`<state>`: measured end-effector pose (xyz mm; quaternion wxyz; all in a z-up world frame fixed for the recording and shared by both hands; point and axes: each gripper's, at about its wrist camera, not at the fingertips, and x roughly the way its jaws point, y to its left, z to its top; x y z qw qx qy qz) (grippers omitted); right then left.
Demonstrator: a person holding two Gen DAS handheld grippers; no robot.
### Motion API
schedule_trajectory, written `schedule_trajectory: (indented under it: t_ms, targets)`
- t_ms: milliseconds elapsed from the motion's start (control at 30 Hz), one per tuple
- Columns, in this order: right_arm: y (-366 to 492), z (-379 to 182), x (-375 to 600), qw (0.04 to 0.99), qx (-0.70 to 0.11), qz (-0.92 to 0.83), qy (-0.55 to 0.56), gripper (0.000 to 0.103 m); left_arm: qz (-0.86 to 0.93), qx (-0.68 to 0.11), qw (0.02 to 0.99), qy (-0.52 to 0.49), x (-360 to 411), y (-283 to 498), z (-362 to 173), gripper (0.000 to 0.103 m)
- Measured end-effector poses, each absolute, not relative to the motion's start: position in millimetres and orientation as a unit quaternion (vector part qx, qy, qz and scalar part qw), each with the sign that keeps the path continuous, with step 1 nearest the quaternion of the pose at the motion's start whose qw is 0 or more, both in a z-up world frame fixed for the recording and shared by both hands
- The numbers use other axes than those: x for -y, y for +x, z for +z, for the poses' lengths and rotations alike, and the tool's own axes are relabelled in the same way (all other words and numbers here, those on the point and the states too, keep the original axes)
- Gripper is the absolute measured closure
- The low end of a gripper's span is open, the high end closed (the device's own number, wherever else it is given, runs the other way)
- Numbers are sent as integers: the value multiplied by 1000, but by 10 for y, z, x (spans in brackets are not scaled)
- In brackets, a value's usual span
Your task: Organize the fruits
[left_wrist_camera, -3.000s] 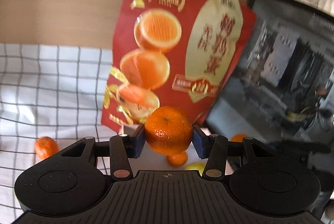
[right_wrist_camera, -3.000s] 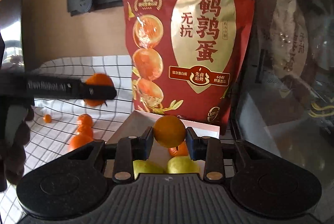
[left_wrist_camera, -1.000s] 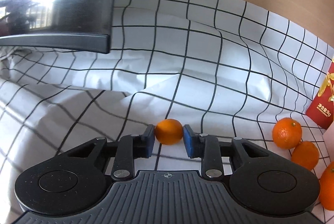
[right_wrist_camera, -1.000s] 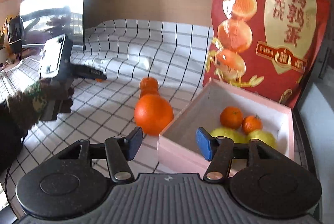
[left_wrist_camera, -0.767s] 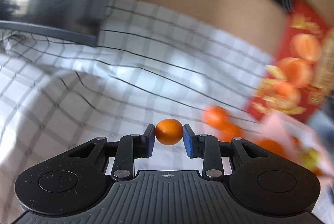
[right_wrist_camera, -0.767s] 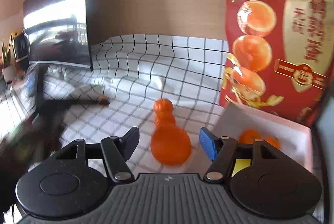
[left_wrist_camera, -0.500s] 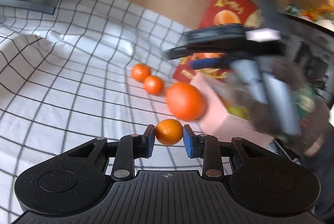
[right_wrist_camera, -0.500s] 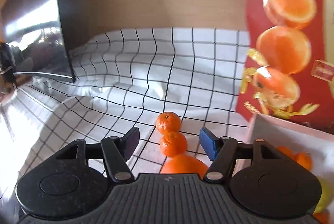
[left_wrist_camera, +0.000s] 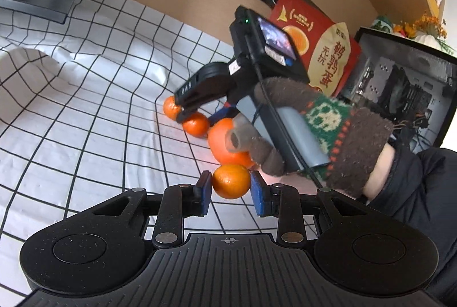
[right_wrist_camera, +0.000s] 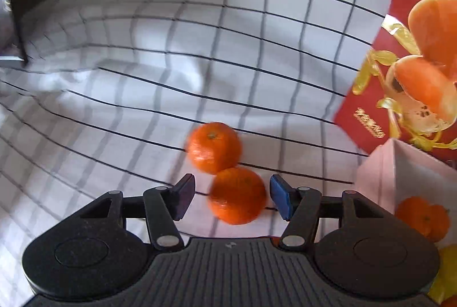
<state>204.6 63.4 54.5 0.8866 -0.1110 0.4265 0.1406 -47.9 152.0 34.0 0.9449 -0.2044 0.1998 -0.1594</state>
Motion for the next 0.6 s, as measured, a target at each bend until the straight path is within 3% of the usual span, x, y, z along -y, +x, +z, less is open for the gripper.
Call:
schedule_trajectory:
  t_ms: [33,67,400,600]
  targets:
    - [2058,521,-636,884,-430,141,-113,58,-160,-199,944,-206,-1527,-486,341,69]
    - [2052,519,-619,883,-433,147,-107,59,-159,-199,944,-209,-1536,-486,340,69]
    - [1057,1126,5,881,-369,290,-57,60,-149,-213,940,-219,-1573,-453,322,69]
    - [106,919,823,873,-374,304,-76,59,-163,-235,934,-213,-1374,-405,353,69]
